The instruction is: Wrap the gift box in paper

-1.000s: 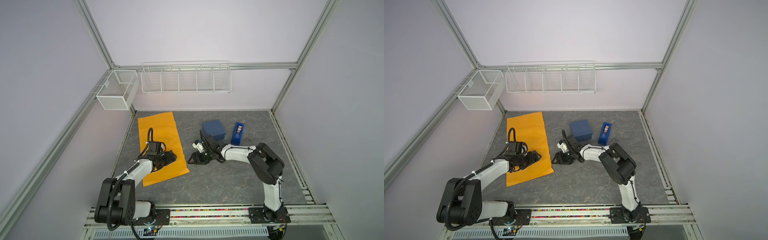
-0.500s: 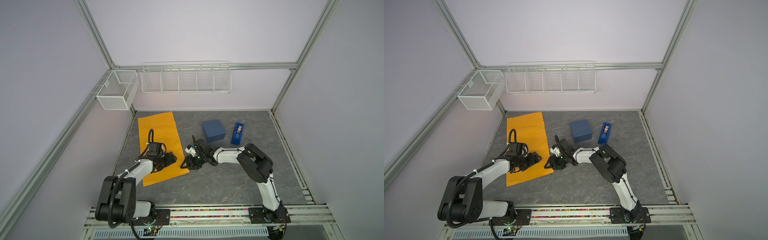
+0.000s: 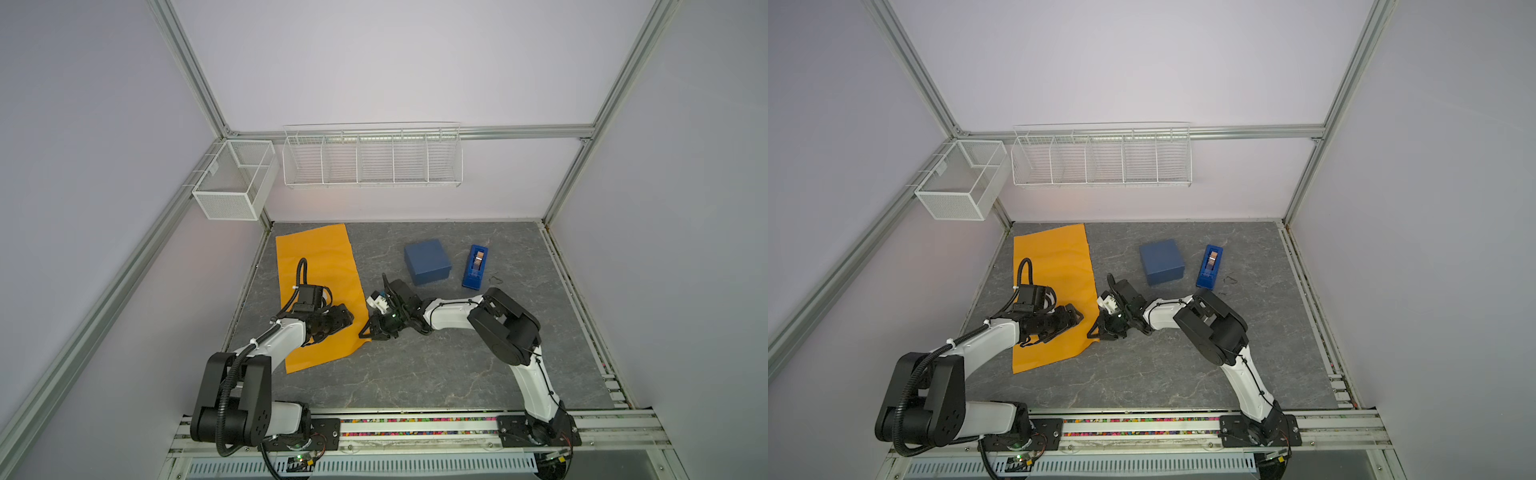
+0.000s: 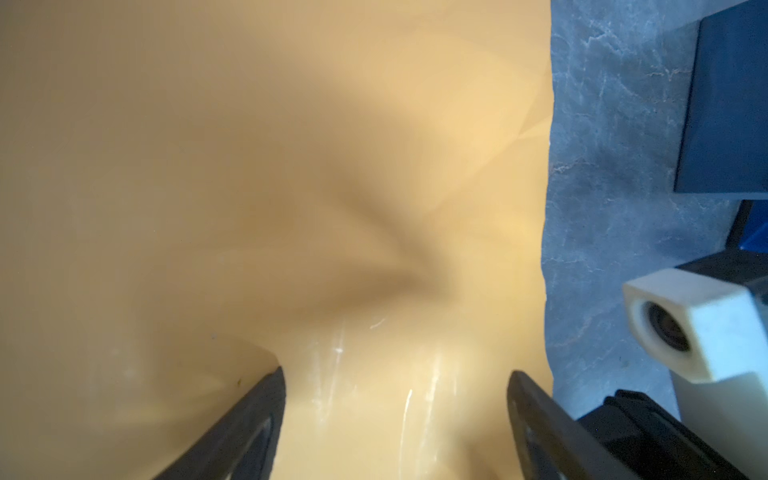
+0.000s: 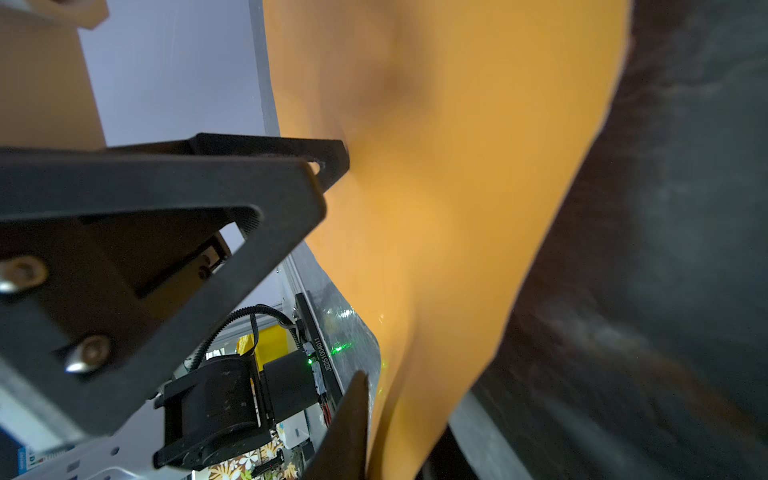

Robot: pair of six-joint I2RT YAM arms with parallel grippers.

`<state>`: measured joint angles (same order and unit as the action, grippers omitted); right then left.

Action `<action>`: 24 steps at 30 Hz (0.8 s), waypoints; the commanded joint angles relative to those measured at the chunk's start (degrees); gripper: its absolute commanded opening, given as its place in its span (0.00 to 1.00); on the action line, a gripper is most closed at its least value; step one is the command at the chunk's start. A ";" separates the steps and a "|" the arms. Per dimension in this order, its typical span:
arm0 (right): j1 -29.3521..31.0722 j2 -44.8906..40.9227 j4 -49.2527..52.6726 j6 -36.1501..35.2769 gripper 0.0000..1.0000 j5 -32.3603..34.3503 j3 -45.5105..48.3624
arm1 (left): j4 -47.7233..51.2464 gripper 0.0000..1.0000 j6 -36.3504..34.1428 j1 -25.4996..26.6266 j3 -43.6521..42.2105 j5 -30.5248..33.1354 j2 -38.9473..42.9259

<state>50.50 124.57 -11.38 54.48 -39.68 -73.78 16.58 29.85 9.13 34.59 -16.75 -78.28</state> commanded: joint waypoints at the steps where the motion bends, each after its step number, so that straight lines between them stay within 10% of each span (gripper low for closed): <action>1: 0.04 -0.84 1.07 0.24 0.14 0.55 0.54 | 1.48 0.84 -0.22 0.13 -0.66 -0.01 0.99; 14: -0.66 -15.90 39.17 -28.46 0.07 4.47 3.09 | 7.52 0.85 -3.28 0.17 6.04 -1.42 7.62; 24: -3.63 -30.95 62.66 -41.77 0.07 14.77 12.28 | 7.16 0.84 -5.13 1.51 17.45 -5.35 -6.44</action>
<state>48.29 96.64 39.44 19.40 -30.35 -64.34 22.55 26.15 9.50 49.15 -20.27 -81.23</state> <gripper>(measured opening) 0.070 0.847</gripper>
